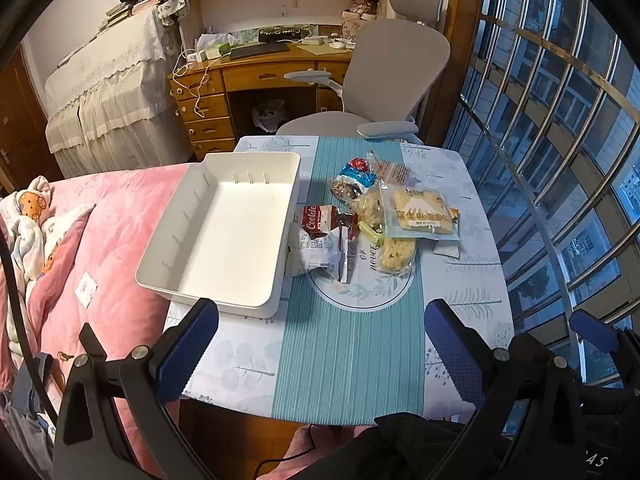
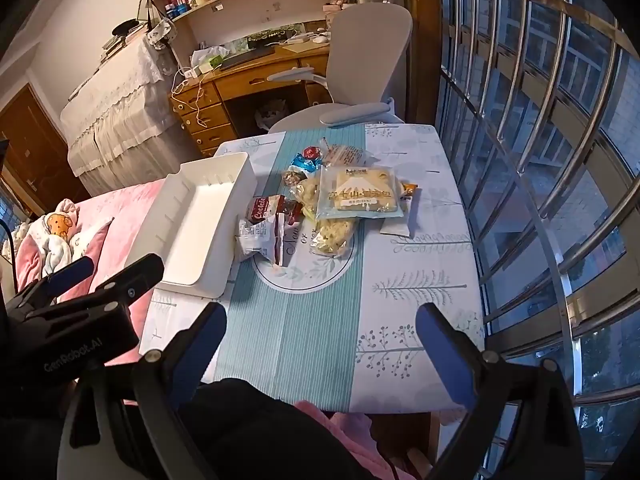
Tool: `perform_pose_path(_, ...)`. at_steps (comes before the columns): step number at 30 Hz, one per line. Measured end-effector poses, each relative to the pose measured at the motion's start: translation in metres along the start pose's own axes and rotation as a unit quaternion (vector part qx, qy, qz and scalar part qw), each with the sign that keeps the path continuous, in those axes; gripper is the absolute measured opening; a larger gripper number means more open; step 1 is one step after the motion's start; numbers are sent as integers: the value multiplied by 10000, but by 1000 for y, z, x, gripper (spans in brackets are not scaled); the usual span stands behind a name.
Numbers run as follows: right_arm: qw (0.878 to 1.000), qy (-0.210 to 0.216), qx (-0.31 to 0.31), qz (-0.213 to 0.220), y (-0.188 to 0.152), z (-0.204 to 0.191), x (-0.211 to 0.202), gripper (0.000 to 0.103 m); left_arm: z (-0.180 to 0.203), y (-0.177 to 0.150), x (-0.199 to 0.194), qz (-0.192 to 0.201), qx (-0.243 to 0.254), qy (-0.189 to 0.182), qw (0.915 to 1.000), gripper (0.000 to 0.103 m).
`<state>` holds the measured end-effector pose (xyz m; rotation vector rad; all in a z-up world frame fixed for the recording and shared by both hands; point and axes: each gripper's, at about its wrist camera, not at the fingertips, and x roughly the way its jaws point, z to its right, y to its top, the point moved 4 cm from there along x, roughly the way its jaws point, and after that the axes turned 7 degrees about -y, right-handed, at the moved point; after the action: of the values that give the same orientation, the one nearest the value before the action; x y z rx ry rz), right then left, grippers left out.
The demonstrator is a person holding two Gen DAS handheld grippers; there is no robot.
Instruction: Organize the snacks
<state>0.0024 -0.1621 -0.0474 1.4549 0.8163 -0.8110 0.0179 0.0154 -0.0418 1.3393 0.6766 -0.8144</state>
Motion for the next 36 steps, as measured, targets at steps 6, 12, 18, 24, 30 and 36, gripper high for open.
perform_pose_path(6,10000,-48,15,5,-1,-4,-1,96,-8,0,4,-44,-17,-112,9999,102)
perform_pose_path(12,9998,-164,73,36,0,-17,-1,96,-17,2,8,-73,27,-245,9997,102)
perform_pose_path(18,9993,-278,225,70,-2,-28,-1,96,-31,3,15,-160,43,-424,9990,102)
perform_pose_path(24,9980,-425,439,153,-3,-33,1,96,-46,4,26,-281,-61,-617,9977,102)
perform_pose_path(30,9964,-498,689,30,-7,-27,6,96,-54,5,41,-456,-310,-721,9959,102)
perform_pose_path(36,9966,-398,716,8,0,-18,16,96,-54,8,63,-716,-619,-641,9934,102)
